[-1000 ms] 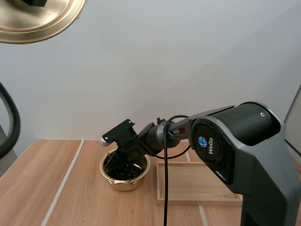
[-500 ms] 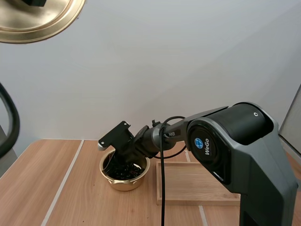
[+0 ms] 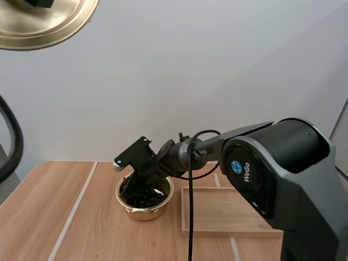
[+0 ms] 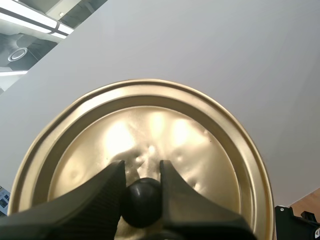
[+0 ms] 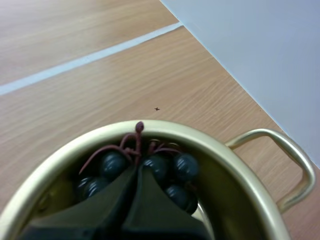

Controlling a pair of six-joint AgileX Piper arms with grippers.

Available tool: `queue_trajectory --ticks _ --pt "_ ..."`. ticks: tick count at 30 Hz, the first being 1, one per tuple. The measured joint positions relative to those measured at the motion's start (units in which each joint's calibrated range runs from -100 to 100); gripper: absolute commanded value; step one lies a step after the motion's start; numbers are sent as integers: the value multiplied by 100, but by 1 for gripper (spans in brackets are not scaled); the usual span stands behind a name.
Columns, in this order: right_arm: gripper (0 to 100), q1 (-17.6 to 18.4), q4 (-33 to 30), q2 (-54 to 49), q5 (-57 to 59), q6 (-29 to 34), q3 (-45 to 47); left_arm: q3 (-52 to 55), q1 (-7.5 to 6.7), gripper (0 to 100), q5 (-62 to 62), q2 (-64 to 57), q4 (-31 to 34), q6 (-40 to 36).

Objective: Open the lid, put the grape in the pot, and close it

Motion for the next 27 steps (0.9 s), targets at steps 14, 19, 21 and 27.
queue_trajectory --ticks 14,19,21,27 --pt "0 14 96 -562 604 223 12 0 0 0 0 0 0 0" --pt "0 127 133 -232 604 223 12 0 0 0 0 0 0 0" --pt "0 194 145 -49 572 223 12 0 0 0 0 0 0 0" --pt "0 243 -53 474 254 219 12 0 0 0 0 0 0 0"
